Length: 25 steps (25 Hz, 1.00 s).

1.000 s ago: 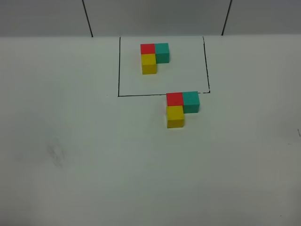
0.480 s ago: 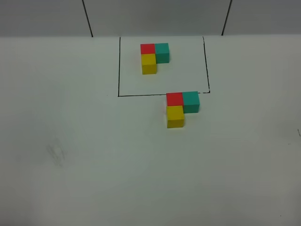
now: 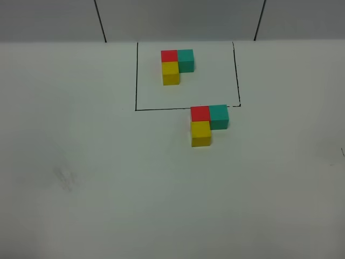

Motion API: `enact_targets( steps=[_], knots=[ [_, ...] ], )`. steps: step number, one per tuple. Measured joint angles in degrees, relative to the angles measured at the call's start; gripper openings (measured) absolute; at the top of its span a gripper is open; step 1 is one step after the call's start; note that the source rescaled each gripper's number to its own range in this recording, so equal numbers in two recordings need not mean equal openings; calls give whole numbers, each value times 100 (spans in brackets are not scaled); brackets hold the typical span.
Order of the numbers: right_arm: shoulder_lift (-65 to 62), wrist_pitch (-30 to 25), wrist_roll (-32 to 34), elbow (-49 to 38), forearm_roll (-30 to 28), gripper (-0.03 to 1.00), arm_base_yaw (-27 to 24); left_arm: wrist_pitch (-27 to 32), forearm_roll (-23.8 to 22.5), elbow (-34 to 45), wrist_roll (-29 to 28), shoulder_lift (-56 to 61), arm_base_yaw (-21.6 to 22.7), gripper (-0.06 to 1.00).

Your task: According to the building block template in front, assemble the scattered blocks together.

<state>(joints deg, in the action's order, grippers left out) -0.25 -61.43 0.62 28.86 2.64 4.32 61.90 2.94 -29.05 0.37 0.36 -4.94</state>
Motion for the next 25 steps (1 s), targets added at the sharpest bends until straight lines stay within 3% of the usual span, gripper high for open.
enact_targets(
  steps=[25],
  knots=[
    [0, 10, 282, -11, -204, 89, 0, 0, 0, 0, -37, 0, 0, 57]
  ],
)
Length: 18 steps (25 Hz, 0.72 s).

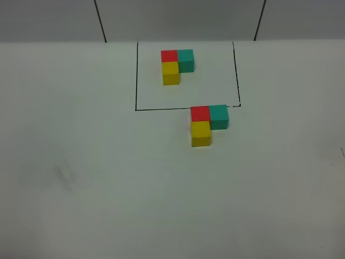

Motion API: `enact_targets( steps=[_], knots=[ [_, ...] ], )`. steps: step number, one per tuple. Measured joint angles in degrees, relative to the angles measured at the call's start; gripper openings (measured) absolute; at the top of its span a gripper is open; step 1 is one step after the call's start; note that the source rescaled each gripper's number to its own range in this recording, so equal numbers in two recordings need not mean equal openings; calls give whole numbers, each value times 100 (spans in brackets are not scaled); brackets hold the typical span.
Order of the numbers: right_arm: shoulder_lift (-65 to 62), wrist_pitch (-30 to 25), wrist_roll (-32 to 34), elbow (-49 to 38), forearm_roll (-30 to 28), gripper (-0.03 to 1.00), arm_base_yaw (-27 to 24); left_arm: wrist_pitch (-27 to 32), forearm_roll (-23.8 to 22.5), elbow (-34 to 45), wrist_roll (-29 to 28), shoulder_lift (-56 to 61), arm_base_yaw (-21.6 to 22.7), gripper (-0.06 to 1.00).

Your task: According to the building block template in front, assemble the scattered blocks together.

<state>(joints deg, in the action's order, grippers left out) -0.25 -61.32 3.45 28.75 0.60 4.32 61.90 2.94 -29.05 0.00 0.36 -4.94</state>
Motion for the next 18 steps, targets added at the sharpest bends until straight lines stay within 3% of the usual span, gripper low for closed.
enact_targets(
  steps=[18],
  knots=[
    [0, 7, 61, 0, -6, 85, -75, 0, 0, 0, 0, 0, 0, 57]
  ],
)
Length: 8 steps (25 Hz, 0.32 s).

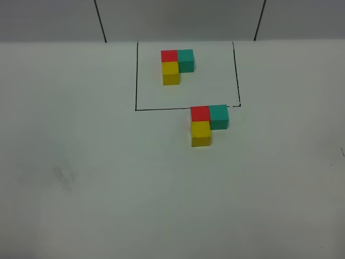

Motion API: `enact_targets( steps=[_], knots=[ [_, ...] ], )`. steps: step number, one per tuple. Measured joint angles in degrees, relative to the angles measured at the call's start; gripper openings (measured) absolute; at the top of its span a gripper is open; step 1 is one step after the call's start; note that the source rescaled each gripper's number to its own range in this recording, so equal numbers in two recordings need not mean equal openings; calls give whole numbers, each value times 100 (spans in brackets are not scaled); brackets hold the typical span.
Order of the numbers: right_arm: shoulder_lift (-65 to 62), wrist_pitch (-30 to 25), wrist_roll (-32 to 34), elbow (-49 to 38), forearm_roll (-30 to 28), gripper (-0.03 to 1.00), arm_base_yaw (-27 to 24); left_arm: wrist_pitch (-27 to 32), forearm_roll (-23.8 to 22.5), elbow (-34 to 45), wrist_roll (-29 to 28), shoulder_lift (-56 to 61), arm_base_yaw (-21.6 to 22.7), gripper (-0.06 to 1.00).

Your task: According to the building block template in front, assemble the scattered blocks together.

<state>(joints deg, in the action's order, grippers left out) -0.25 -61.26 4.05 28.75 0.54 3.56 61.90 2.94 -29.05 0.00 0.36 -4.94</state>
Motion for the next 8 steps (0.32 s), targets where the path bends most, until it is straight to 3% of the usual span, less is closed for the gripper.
enact_targets(
  steps=[8],
  knots=[
    [0, 0, 4, 0, -4, 84, 0, 0, 0, 0, 0, 0, 0, 57]
  ],
)
